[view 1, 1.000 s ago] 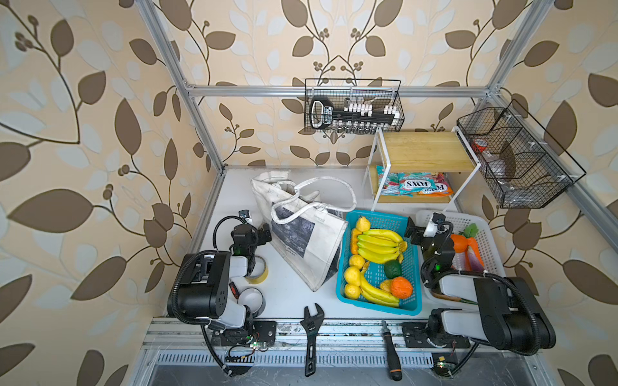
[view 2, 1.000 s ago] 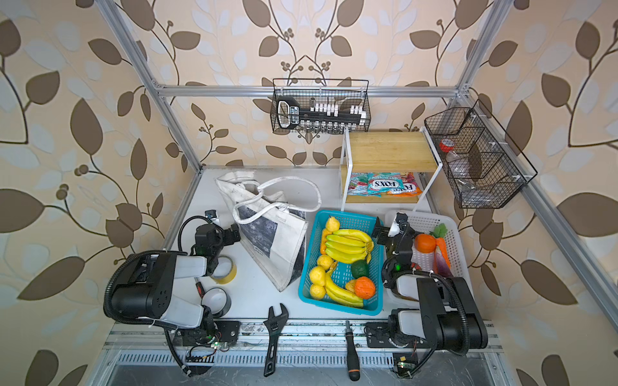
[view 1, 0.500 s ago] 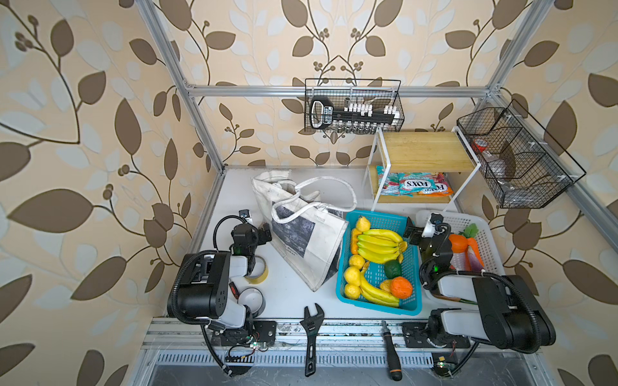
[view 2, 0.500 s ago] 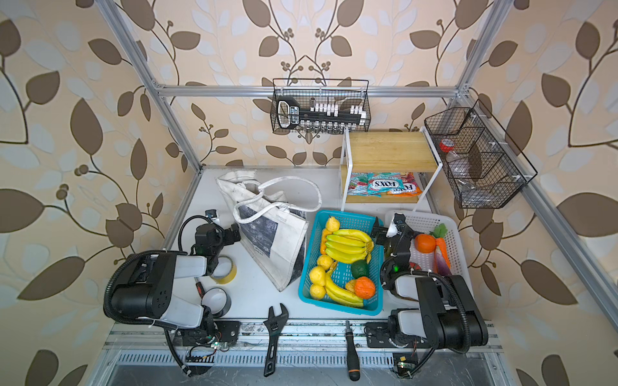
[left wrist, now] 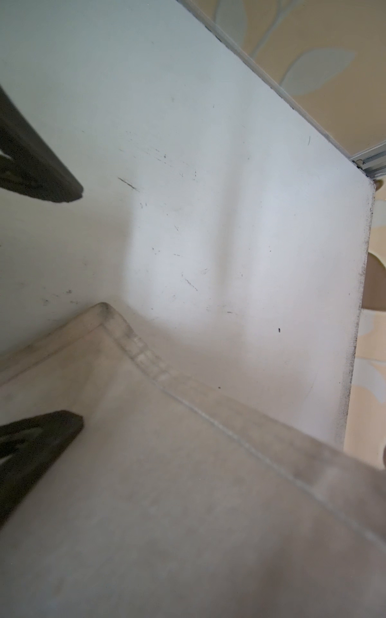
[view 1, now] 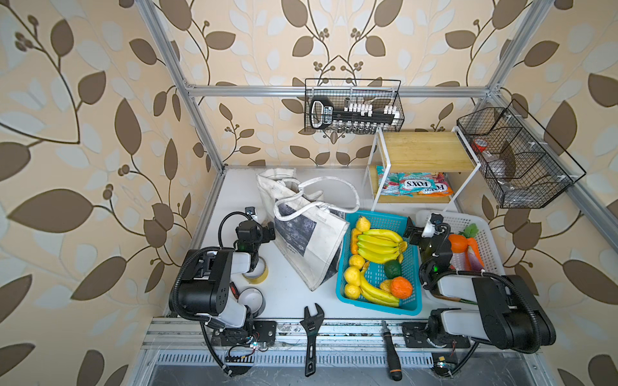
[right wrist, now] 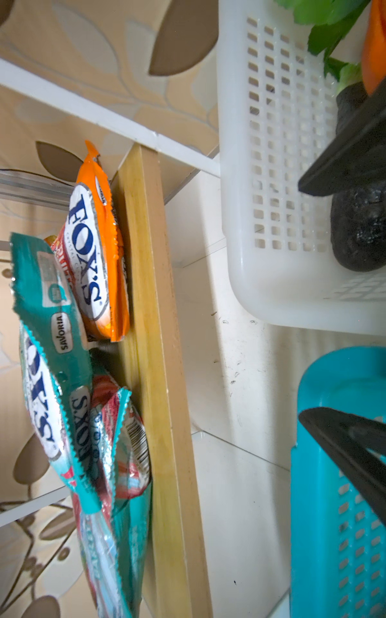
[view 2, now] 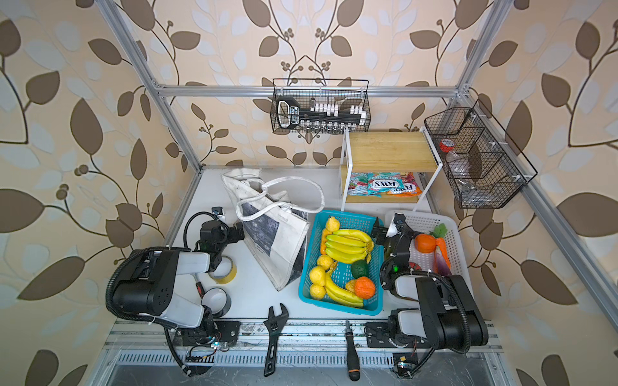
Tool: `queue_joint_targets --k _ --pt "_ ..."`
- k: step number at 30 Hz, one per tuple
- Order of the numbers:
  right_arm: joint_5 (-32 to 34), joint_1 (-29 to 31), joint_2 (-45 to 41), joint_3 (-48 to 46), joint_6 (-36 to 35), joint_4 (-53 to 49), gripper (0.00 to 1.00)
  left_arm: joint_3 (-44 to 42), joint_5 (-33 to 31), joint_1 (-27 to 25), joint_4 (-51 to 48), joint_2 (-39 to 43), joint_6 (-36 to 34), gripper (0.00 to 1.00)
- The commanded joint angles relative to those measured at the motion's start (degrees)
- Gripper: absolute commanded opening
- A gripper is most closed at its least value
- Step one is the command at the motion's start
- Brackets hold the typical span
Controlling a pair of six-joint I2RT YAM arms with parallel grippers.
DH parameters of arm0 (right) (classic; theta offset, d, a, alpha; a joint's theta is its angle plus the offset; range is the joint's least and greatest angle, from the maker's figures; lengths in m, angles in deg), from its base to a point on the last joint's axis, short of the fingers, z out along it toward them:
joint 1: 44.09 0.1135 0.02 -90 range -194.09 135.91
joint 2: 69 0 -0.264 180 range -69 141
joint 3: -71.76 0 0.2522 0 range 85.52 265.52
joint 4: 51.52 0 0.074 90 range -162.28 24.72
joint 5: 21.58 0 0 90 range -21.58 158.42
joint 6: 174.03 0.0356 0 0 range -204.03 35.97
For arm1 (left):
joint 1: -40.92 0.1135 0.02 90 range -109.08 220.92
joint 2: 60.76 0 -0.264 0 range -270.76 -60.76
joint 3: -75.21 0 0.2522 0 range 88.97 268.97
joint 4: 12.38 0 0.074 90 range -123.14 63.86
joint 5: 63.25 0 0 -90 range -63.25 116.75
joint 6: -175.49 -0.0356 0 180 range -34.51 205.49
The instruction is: Place the food into the grocery bag and tie it
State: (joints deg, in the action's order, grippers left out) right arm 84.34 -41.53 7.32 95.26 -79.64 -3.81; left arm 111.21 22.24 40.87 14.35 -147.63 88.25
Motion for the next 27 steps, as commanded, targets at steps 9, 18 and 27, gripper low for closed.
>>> queue_joint_targets --k 9,18,27 --pt "-4.69 1.59 -10.59 -2.64 -5.26 -6.33 1.00 0.06 0.11 -0.48 1.35 1.18 -1.42 0.99" --pt "-0.74 -0.19 1.25 -1.13 -1.76 1.02 1.00 0.02 0.01 -0.54 1.35 1.35 -1.45 0.99" --pt "0.95 1.03 0.71 -0.75 -2.37 -0.65 1.00 0.04 0.04 -0.51 1.47 1.27 -1.45 0.99"
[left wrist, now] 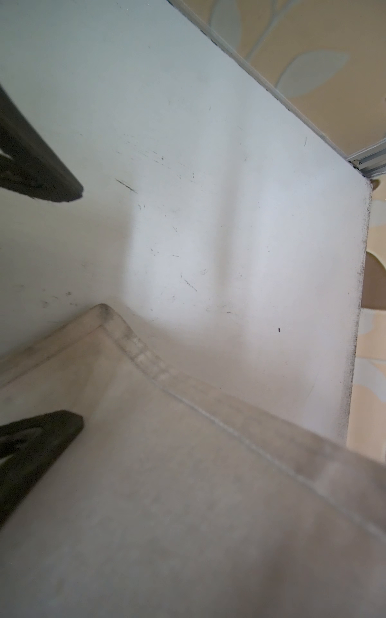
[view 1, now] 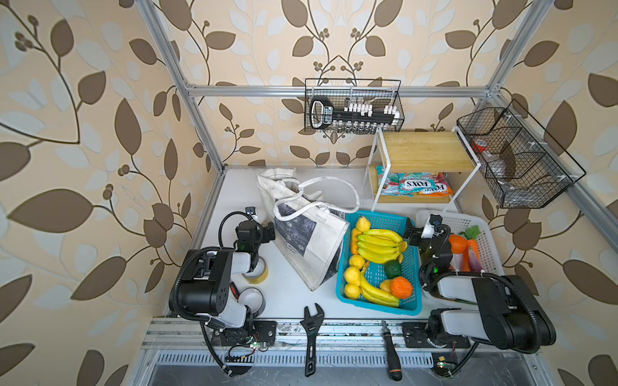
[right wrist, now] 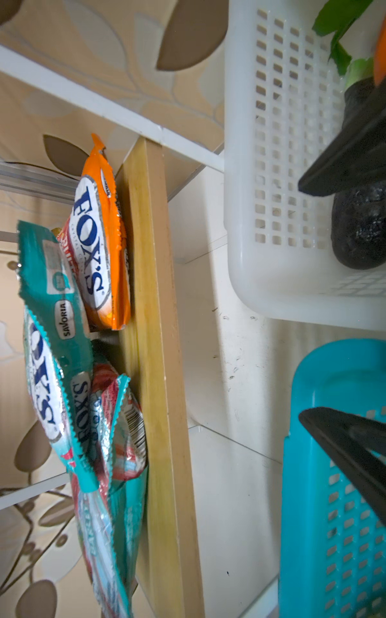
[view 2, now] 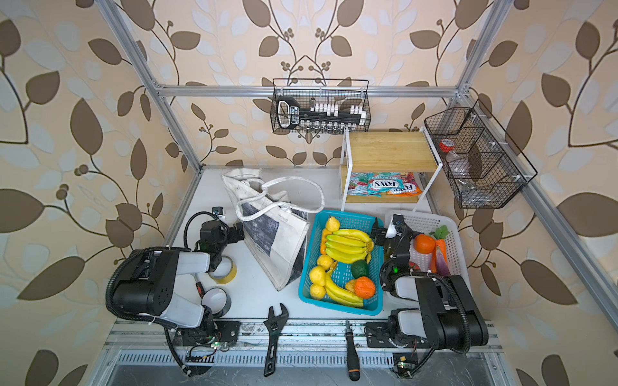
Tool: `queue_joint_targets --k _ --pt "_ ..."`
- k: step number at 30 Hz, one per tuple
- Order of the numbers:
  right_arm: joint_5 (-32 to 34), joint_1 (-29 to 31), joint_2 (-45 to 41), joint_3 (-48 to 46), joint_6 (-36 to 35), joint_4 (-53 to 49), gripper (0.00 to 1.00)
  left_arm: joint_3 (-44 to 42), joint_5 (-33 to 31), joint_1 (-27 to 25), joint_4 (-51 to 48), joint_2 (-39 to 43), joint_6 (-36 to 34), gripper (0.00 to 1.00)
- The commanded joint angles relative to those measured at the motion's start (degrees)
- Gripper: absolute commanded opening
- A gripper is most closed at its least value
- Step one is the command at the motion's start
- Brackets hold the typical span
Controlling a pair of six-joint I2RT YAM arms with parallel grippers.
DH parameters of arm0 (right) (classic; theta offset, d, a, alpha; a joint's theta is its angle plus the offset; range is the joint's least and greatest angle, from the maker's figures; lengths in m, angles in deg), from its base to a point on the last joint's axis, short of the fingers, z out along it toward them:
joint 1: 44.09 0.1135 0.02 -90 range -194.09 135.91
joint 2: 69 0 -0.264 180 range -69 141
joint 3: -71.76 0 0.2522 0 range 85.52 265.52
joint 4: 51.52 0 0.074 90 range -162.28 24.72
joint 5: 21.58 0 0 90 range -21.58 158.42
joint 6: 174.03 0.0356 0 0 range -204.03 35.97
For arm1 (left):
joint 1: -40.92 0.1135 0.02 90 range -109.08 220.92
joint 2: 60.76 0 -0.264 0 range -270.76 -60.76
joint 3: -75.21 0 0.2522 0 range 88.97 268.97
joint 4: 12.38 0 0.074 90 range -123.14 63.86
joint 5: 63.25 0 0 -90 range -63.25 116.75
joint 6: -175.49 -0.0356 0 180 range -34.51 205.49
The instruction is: Place the food into the grocery bag and tie it
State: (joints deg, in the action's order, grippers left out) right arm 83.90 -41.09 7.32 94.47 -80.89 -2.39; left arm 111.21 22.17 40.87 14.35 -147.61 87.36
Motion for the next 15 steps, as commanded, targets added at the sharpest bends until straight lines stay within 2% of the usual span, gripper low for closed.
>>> queue_joint_targets --k 1,15 --pt "0.98 0.43 0.60 -0.06 -1.04 -2.04 1.00 -0.01 0.11 -0.53 1.40 1.30 -0.56 0.99" --pt "-0.38 -0.02 0.92 0.39 -1.18 -2.51 1.00 0.08 0.14 -0.50 1.43 1.25 -0.55 0.99"
